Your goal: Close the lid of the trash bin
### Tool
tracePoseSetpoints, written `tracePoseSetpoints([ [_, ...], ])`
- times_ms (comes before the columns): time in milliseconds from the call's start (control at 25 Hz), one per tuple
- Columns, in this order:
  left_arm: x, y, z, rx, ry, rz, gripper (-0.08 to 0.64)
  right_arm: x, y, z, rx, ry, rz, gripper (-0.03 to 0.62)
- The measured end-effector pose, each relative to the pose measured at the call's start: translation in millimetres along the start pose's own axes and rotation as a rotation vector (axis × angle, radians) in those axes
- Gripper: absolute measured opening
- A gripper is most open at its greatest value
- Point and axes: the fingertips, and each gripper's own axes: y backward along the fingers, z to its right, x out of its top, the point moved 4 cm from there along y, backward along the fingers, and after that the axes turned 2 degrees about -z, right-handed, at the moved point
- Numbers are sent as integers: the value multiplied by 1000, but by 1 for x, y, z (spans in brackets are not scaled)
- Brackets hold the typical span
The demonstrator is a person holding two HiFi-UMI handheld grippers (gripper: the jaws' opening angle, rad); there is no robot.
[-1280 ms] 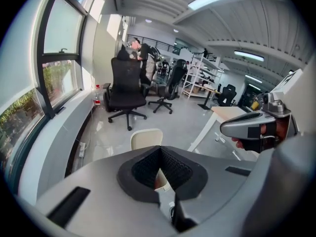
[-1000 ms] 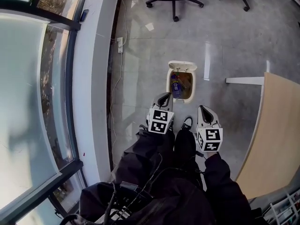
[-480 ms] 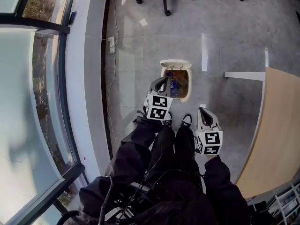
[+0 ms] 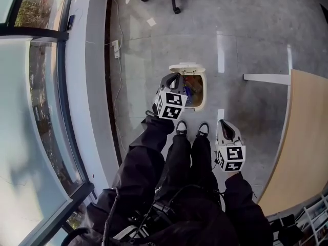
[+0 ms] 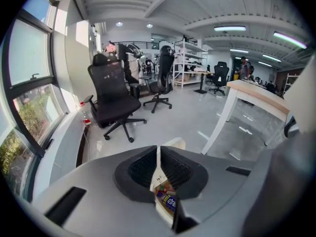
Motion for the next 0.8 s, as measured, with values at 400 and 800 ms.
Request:
tracePoseSetpoints([
  [400, -9, -40, -9, -43, -113, -60, 92, -18, -3, 9, -23, -28, -19, 5],
  [800, -17, -73, -12, -121, -297, -174, 144, -28, -2, 12, -51, -59, -21, 5],
])
